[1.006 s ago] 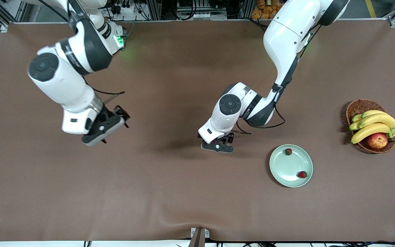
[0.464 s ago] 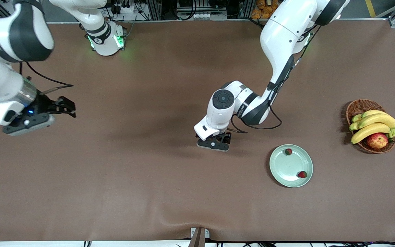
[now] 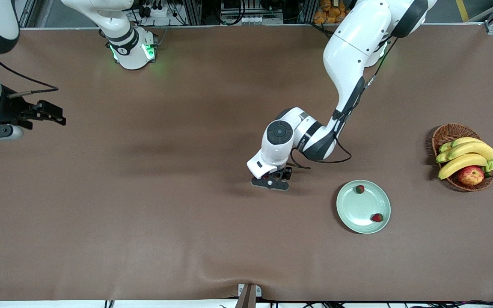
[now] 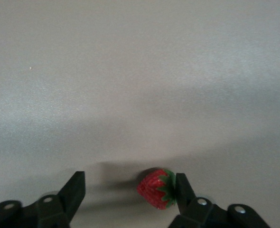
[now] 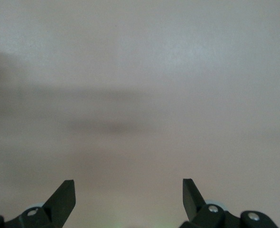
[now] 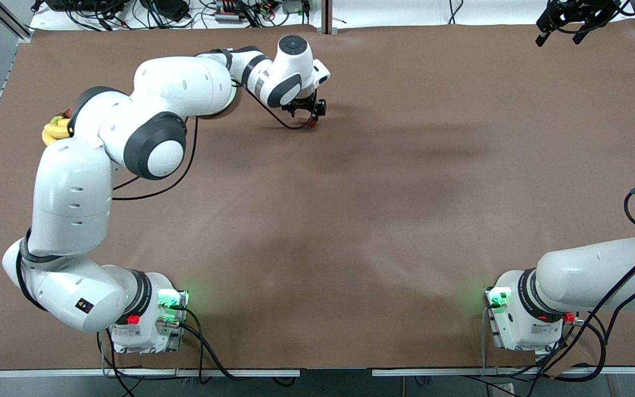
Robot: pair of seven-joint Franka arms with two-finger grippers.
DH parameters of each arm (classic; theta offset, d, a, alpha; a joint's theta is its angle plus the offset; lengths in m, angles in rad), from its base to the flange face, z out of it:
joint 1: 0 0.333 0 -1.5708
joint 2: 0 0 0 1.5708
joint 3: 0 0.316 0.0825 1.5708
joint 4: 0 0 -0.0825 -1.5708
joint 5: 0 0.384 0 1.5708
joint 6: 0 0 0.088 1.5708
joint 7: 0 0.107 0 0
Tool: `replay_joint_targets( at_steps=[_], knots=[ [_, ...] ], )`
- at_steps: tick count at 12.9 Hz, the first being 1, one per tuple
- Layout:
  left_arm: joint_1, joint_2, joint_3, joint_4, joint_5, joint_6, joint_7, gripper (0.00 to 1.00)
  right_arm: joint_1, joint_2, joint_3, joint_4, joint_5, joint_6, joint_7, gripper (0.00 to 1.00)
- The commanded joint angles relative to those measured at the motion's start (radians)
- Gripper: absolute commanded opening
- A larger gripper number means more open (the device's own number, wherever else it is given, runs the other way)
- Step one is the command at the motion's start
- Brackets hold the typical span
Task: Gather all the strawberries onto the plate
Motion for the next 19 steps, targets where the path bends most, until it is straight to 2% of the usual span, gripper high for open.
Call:
replay_joint_targets(
  at_steps=[1, 10, 14, 16, 17, 18, 19],
  knots=[
    [-0.007, 0.001, 0.002, 0.006, 0.029, -0.006, -0.028, 0.71, 0.029, -0.052, -0.011, 0.034, 0.011, -0.070, 0.080, 1.00],
    [-0.024, 0.017, 0.000, 0.009, 0.026, -0.004, -0.033, 0.71, 0.019, -0.069, -0.014, 0.080, 0.006, -0.118, 0.068, 1.00],
    [-0.018, 0.013, 0.000, 0.015, 0.029, -0.006, -0.024, 0.45, 0.021, -0.061, -0.014, 0.111, -0.012, -0.116, 0.078, 1.00],
    [-0.025, 0.020, 0.000, 0.013, 0.027, -0.004, -0.030, 0.45, 0.025, -0.066, -0.005, 0.114, -0.095, -0.125, 0.081, 1.00],
    [-0.025, 0.019, 0.000, 0.015, 0.027, -0.004, -0.024, 0.44, 0.024, -0.066, -0.008, 0.126, -0.097, -0.148, 0.081, 1.00],
    [-0.022, 0.016, 0.000, 0.013, 0.029, -0.004, -0.021, 0.35, 0.021, -0.063, -0.011, 0.144, -0.091, -0.154, 0.083, 1.00],
    [-0.022, 0.011, 0.002, 0.015, 0.029, -0.006, -0.021, 0.20, 0.021, -0.061, -0.013, 0.146, -0.084, -0.153, 0.083, 1.00]
  ],
)
